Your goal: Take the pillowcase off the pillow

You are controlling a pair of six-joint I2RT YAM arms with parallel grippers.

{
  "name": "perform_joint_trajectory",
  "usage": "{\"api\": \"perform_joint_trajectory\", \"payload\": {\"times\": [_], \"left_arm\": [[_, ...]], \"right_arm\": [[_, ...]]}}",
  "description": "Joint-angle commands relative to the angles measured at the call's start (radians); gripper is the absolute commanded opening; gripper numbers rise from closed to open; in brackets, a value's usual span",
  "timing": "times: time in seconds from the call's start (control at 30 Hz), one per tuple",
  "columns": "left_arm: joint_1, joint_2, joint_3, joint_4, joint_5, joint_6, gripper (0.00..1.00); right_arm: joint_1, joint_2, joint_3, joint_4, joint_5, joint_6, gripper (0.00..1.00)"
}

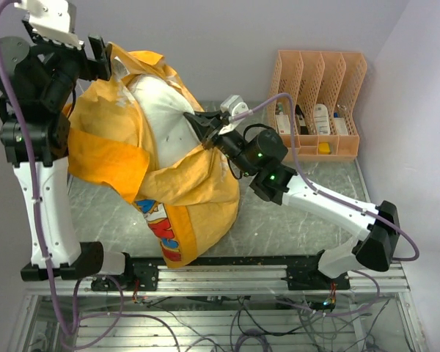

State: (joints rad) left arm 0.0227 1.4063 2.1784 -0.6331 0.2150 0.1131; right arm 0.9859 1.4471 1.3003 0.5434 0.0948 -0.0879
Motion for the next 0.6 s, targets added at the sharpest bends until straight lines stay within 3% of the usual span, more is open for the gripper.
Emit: {"api": "perform_joint_trajectory", "payload": {"times": [0.0, 0.23, 0.57], "left_arm": [[0.017, -0.07, -0.033, 0.171, 0.019, 0.011, 0.87], [0.017, -0.085, -0.061, 0.071, 0.305, 0.025, 0.85], [0.017, 0.002, -0.069, -0.001, 0.233, 0.043, 0.81]], "right_arm": [[-0.004, 0.011, 0.05, 0.101, -0.036, 0.03, 0.0], [0.069, 0.022, 0.054, 0.134, -0.168, -0.046, 0.0], [0.26, 0.035, 0.056, 0.06, -0.164, -0.205, 0.0]]}}
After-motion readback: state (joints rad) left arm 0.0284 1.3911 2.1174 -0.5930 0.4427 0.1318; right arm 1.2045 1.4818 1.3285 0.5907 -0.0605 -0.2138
